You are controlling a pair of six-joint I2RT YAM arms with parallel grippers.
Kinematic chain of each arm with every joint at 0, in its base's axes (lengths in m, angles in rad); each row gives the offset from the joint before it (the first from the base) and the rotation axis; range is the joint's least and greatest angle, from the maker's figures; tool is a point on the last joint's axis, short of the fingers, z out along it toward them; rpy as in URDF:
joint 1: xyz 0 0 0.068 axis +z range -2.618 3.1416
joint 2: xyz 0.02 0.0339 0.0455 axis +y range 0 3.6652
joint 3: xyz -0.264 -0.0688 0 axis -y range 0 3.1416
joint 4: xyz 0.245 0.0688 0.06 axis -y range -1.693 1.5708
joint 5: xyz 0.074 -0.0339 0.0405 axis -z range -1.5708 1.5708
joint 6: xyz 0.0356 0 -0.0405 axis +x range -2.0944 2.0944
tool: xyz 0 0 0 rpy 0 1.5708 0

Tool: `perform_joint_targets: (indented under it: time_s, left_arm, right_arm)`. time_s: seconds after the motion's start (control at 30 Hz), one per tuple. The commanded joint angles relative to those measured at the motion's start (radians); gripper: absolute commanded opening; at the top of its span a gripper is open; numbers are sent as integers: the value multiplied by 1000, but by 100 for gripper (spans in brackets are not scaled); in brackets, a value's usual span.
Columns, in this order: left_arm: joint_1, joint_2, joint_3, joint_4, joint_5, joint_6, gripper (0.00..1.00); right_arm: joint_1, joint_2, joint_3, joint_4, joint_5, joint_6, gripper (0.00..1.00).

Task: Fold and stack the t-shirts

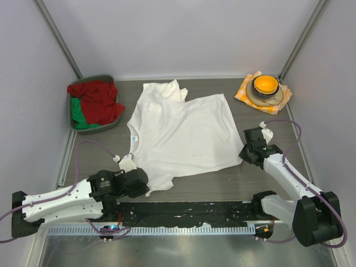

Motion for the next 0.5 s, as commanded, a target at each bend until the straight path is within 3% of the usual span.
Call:
perform_joint_targets:
  time_s: [0.0,0.2,0.47]
  left_arm:
    - [-2,-12,116,-47,-87,50,0]
    - [-4,-16,257,-113,-170,95,0]
    - [-2,20,447,-207,-273,148,0]
  right_arm:
    - [-3,-52,98,-71,52,-24,1]
    - [-1,-61,145,-86,81,-26,1]
    - [-3,42,197,-45,73,-9,1]
